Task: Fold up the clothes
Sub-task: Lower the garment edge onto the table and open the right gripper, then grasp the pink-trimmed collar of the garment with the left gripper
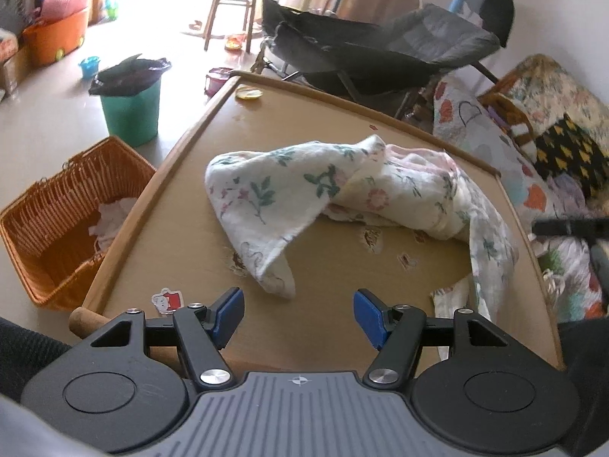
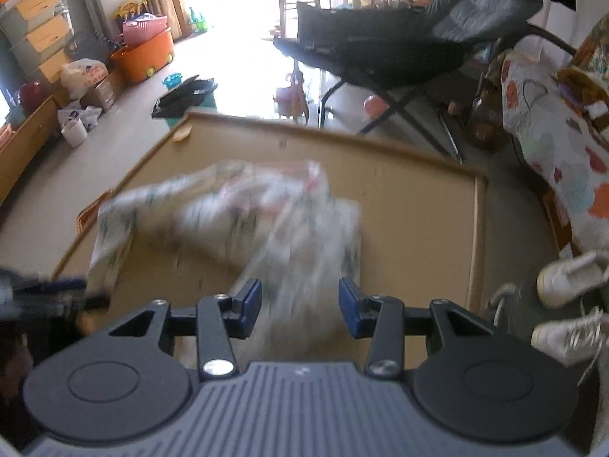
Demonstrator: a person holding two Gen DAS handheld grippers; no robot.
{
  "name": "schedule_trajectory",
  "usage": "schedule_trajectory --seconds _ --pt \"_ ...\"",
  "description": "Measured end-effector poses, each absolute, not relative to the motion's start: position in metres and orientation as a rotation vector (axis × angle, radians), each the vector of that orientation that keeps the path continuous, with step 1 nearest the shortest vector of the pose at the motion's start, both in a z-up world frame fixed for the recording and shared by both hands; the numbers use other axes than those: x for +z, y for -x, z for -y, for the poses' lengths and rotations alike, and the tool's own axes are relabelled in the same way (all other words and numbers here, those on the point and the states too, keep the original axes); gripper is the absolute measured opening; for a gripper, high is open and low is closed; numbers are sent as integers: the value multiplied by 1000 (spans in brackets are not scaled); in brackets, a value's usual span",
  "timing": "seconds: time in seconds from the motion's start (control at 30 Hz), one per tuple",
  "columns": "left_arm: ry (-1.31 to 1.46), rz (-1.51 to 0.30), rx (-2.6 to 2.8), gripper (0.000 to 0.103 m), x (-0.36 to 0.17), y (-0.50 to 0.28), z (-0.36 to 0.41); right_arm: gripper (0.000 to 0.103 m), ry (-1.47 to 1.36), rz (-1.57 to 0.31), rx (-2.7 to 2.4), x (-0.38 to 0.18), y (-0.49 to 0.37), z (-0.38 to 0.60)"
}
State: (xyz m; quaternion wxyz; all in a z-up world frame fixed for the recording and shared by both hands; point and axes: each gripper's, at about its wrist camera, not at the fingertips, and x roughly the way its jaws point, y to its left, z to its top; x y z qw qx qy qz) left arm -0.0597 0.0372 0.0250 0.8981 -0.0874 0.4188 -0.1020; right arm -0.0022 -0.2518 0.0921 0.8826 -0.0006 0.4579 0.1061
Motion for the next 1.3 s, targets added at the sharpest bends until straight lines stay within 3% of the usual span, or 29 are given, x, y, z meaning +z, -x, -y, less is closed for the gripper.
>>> schedule_trajectory --seconds 0.63,1.3 --pt "179 -704 -203 69 56 71 -23 44 -45 -955 238 36 65 257" --pt "-67 -748 -269 65 99 -52 47 44 -200 -980 253 23 62 280"
